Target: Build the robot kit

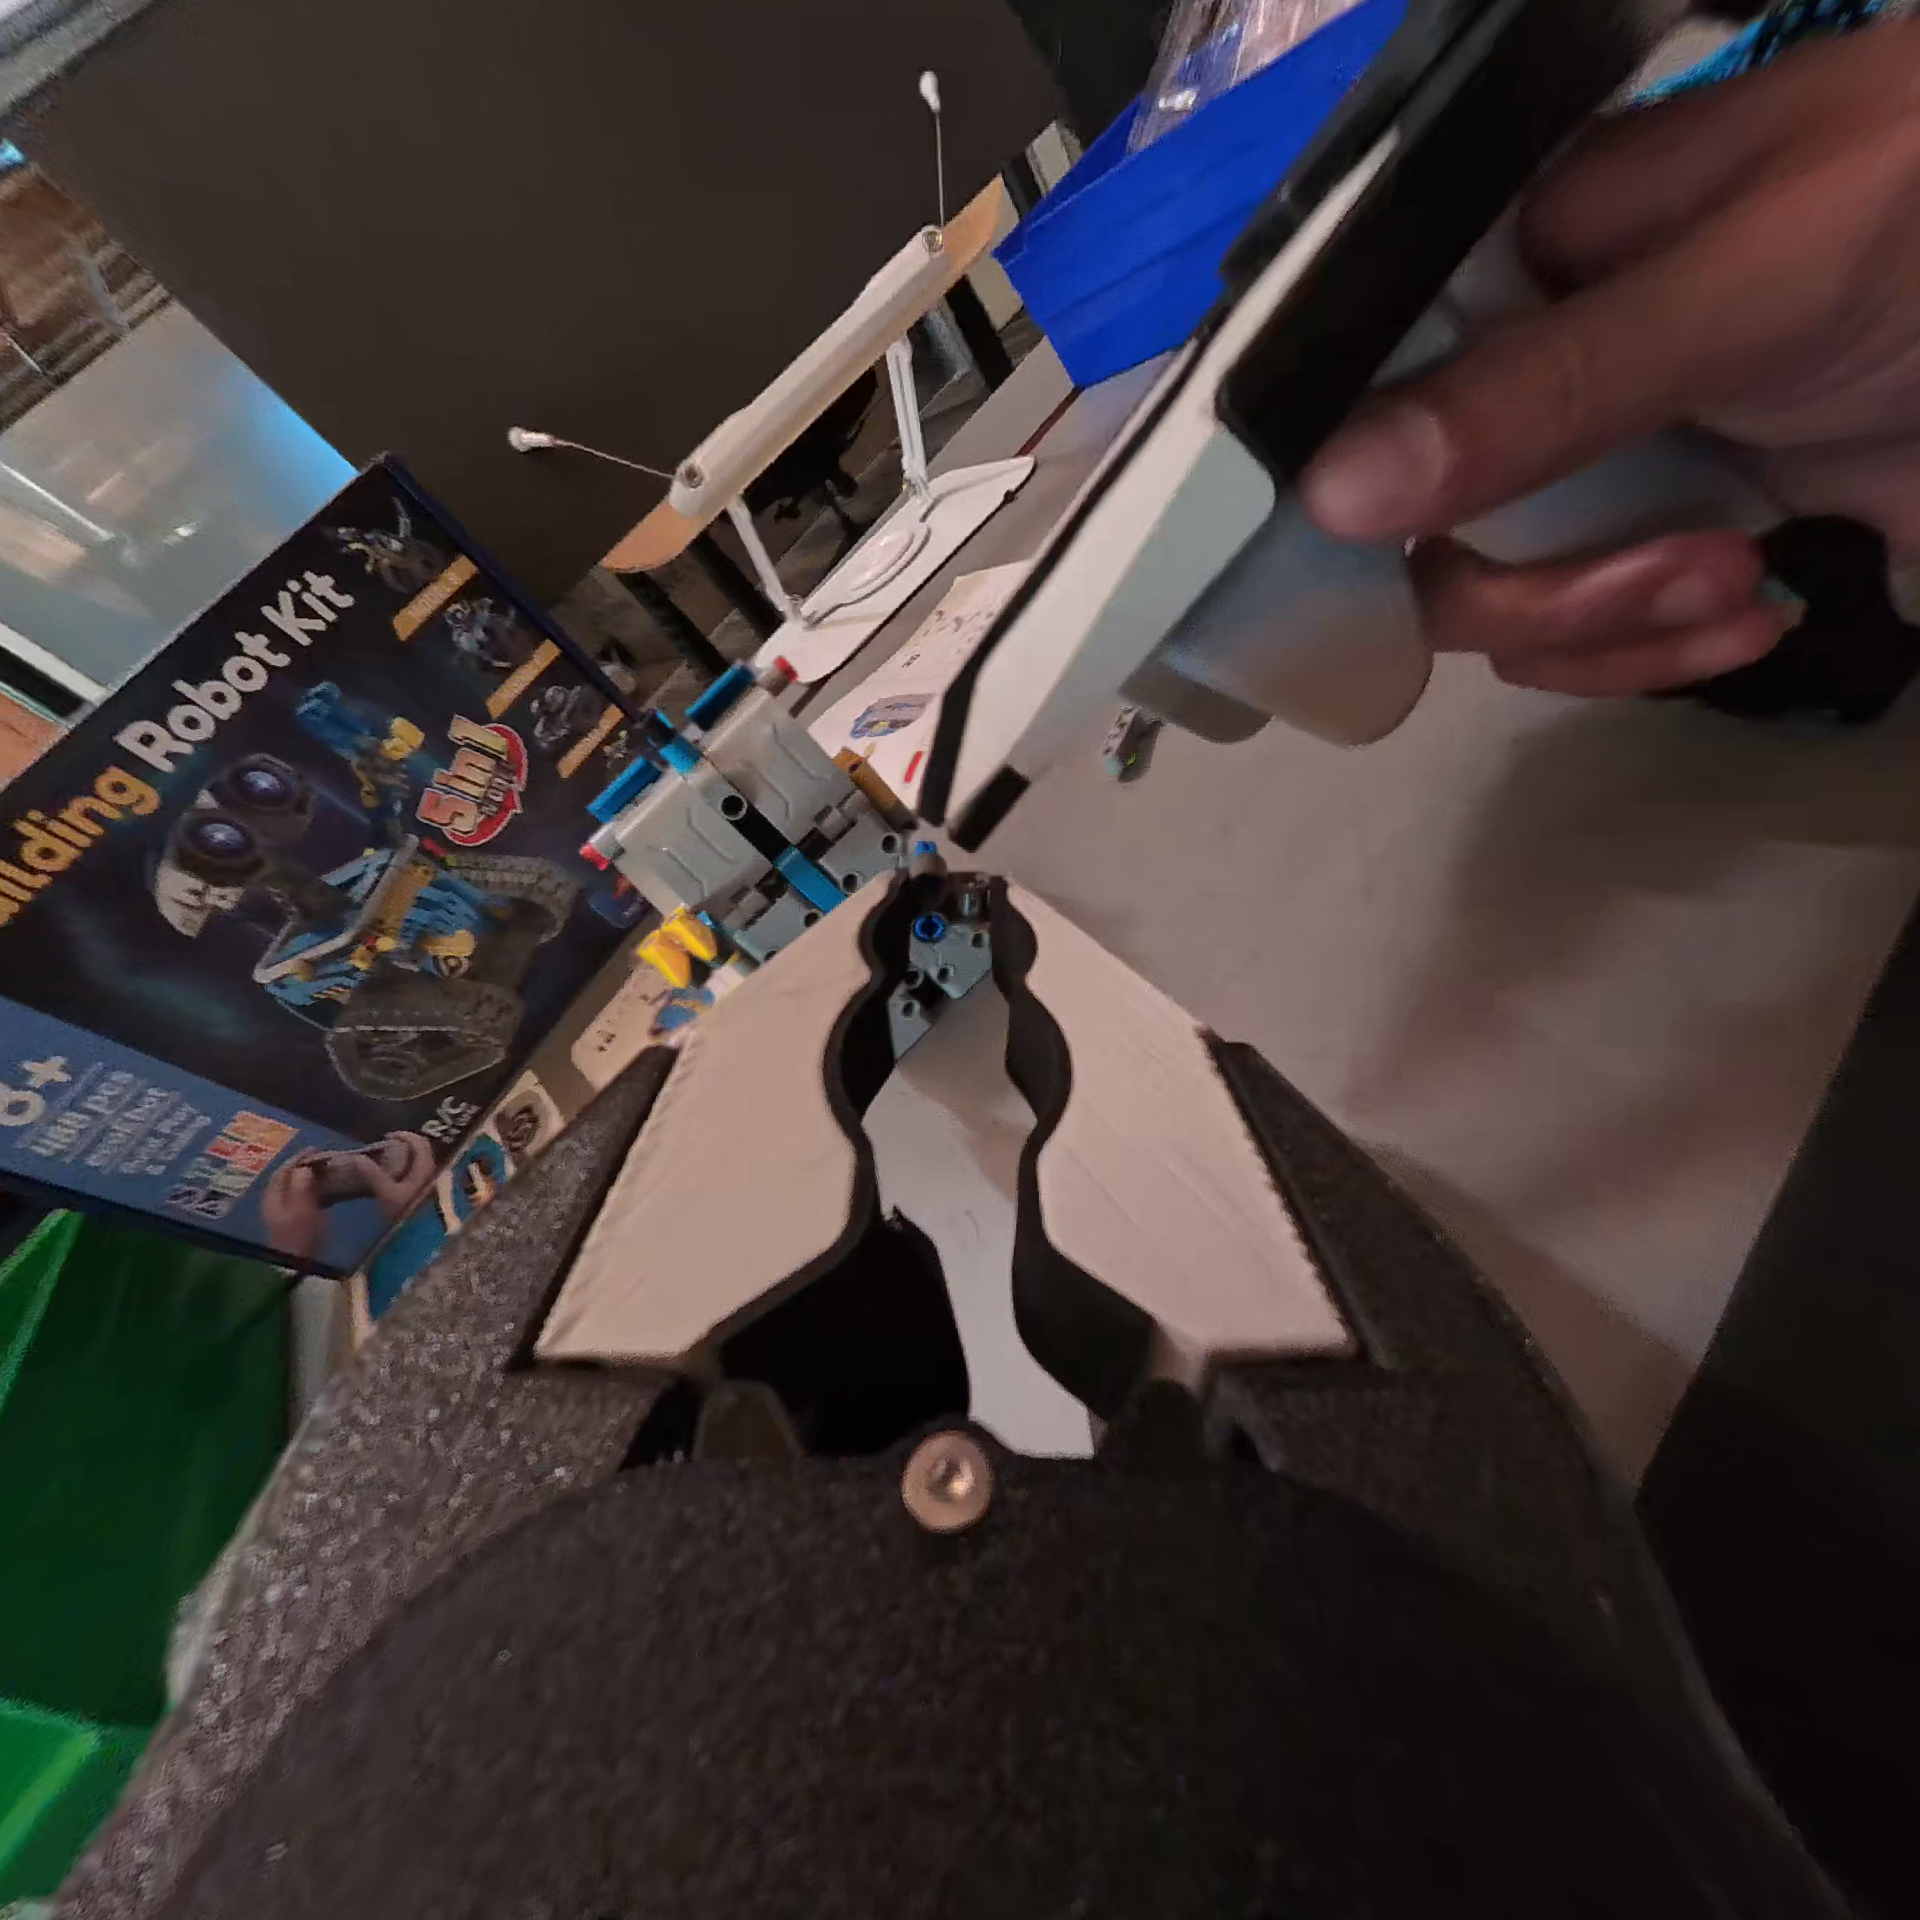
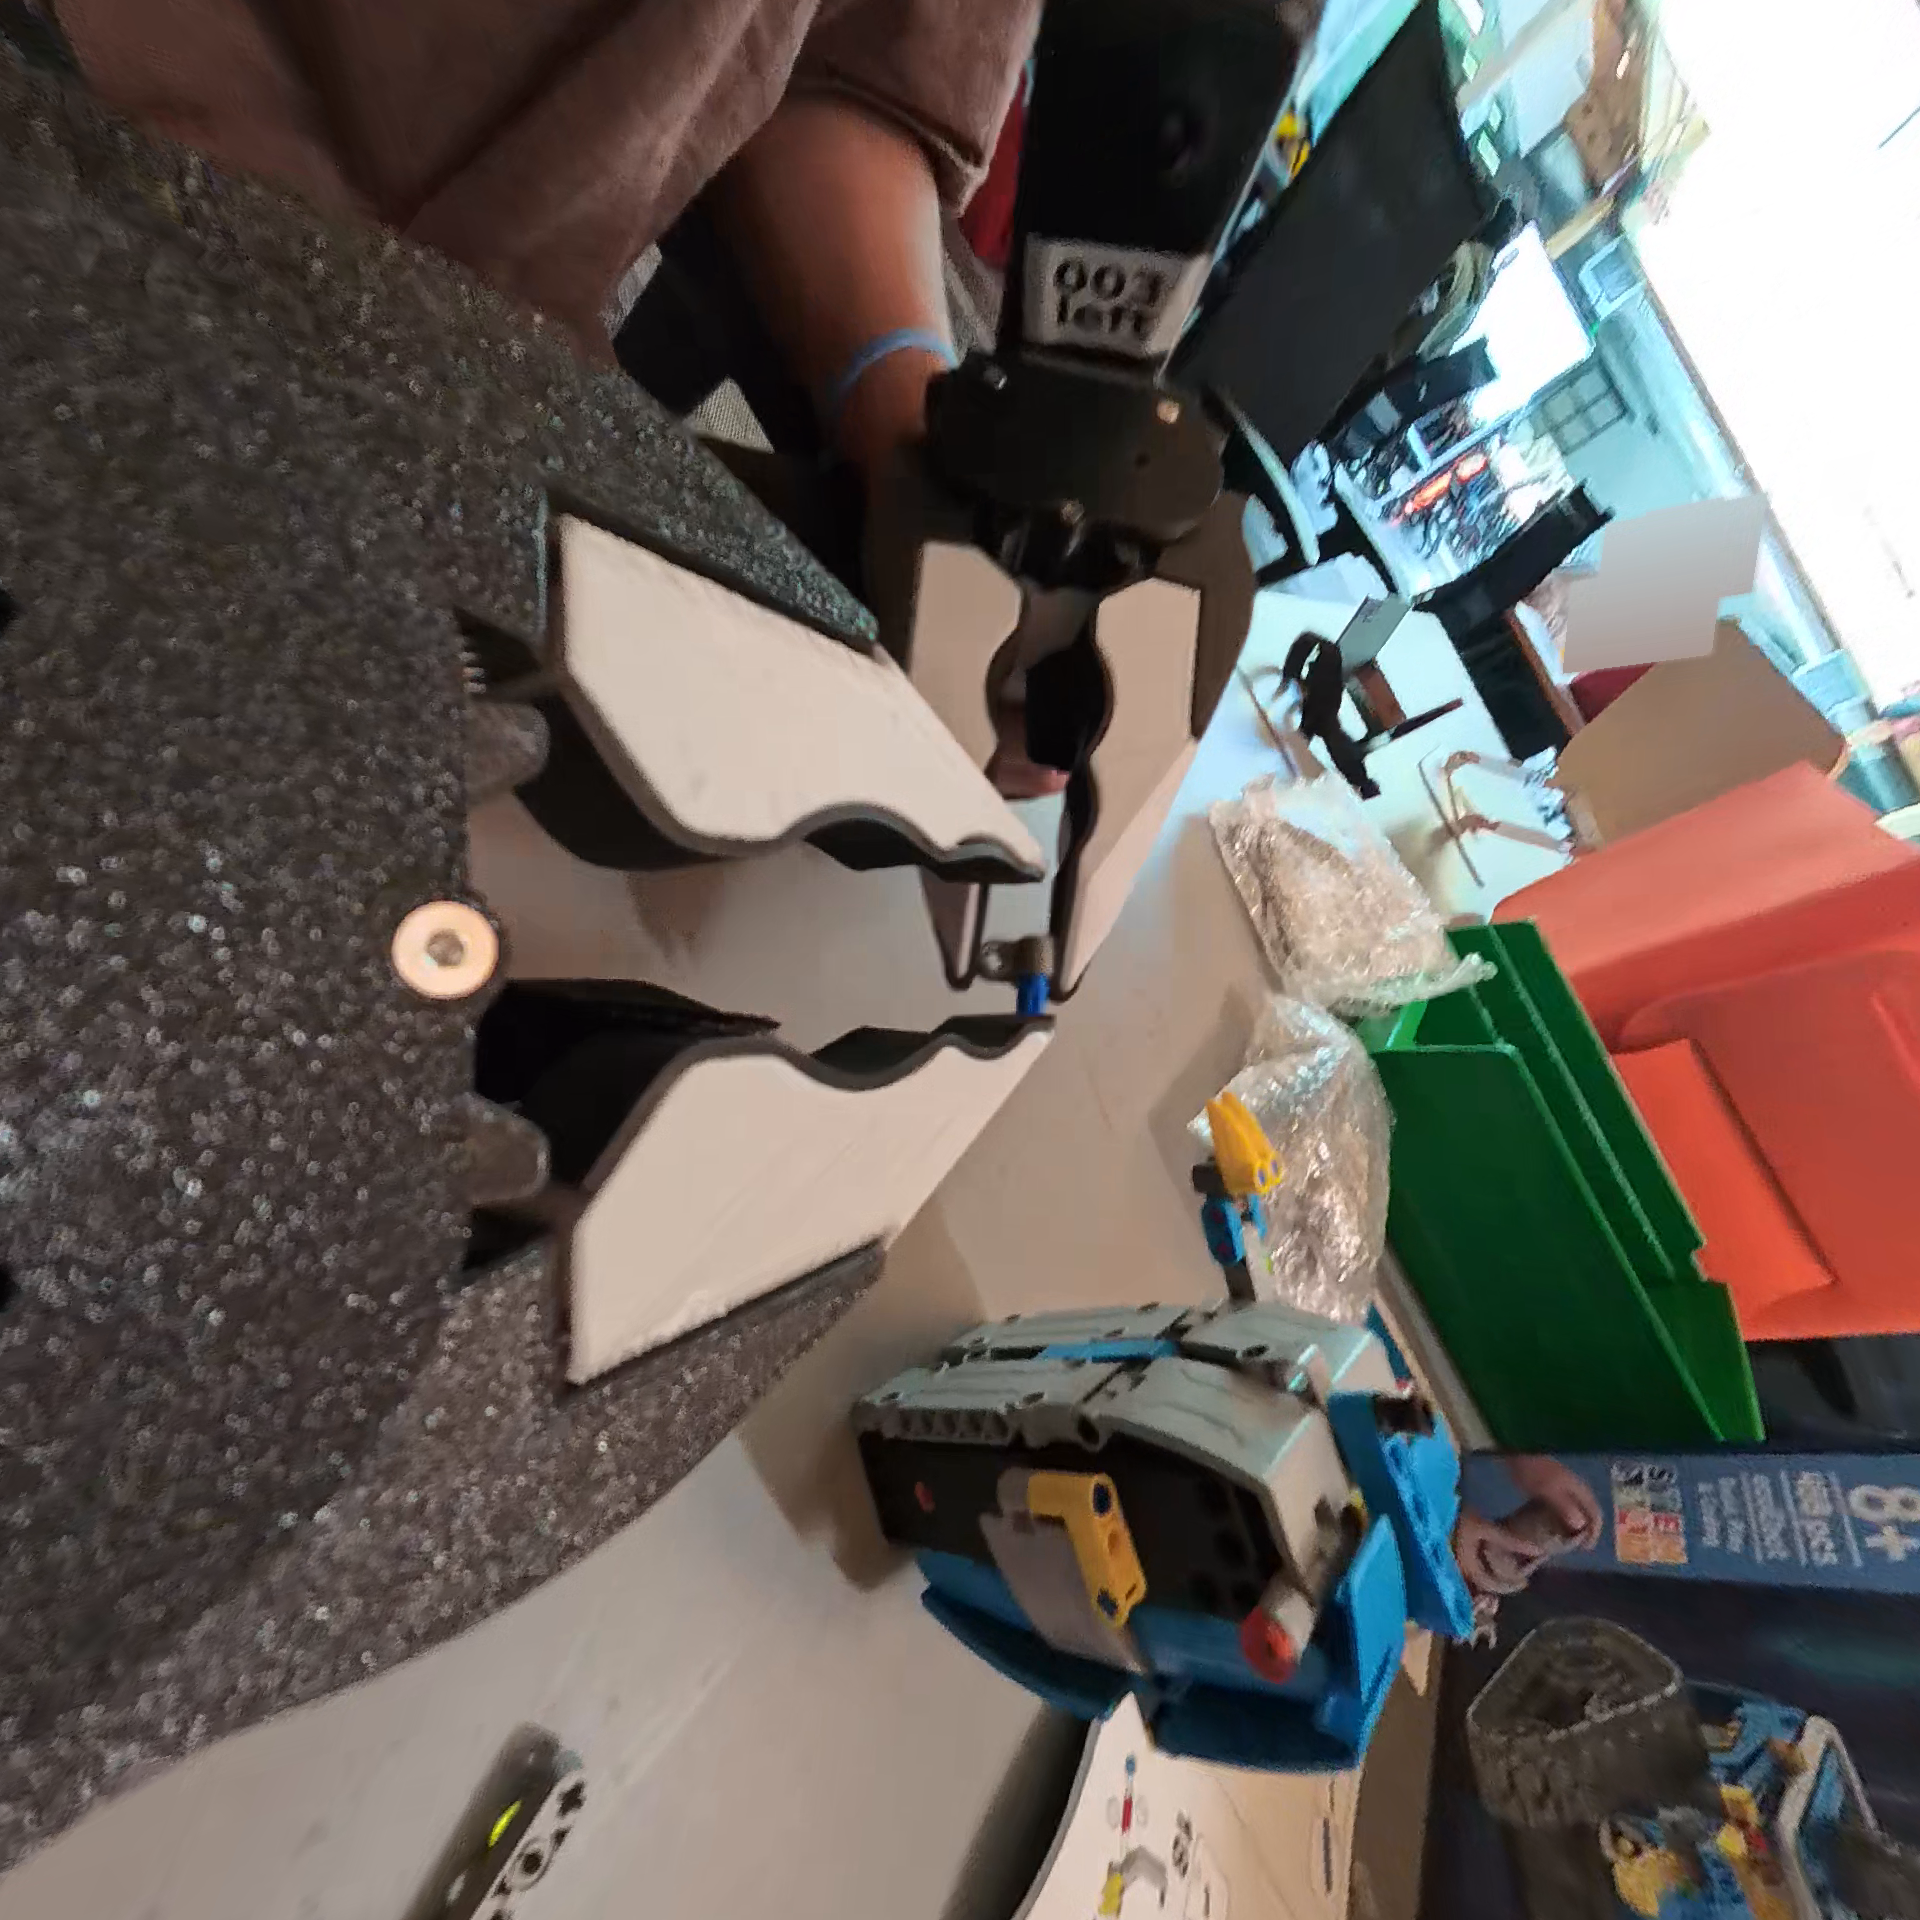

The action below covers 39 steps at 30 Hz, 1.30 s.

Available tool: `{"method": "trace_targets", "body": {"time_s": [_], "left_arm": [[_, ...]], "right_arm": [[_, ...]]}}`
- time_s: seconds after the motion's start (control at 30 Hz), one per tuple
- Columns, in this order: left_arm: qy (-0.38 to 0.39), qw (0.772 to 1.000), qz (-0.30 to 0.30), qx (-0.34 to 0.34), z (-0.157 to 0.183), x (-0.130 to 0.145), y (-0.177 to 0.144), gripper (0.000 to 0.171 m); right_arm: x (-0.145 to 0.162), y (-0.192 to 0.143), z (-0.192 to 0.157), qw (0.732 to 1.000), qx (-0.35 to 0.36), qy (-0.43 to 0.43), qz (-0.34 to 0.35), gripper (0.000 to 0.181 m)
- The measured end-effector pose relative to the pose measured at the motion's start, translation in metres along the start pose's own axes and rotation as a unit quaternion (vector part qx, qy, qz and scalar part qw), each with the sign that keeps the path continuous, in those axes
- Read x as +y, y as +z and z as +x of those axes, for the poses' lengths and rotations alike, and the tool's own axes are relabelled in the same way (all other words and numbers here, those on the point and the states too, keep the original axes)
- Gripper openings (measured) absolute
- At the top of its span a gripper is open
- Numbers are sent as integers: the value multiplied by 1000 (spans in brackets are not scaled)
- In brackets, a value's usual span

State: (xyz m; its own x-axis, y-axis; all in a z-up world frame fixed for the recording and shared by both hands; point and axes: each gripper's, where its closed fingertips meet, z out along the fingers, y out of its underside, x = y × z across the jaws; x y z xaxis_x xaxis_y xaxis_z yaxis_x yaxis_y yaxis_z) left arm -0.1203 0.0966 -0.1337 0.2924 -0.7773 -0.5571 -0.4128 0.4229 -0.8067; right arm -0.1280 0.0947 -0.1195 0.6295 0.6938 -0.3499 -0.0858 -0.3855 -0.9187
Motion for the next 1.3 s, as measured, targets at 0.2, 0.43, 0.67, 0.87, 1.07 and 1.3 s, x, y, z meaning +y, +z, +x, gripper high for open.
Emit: {"method": "trace_targets", "body": {"time_s": [0.2, 0.43, 0.67, 0.87, 1.07, 1.3], "left_arm": [[75, 997, -11, -30, 5, -3, 3, 15], [112, 992, -7, -58, 4, -9, 1, 15], [136, 988, 5, -68, 8, -16, -1, 15], [152, 985, 2, -81, 7, -17, -1, 15], [158, 984, 4, -85, 8, -17, 0, 15], [-185, 979, 90, 12, -17, -30, -12, 17]], "right_arm": [[1, 0, 3, 1000, 21, -22, -4, 16], [5, 0, 5, 998, 37, -50, -19, 25], [5, -3, -2, 995, 34, -92, -30, 16], [4, -4, -3, 994, 34, -99, -24, 16], [4, -5, -1, 995, 26, -97, -23, 17], [-22, -36, 17, 968, 80, -236, 27, 17]]}}
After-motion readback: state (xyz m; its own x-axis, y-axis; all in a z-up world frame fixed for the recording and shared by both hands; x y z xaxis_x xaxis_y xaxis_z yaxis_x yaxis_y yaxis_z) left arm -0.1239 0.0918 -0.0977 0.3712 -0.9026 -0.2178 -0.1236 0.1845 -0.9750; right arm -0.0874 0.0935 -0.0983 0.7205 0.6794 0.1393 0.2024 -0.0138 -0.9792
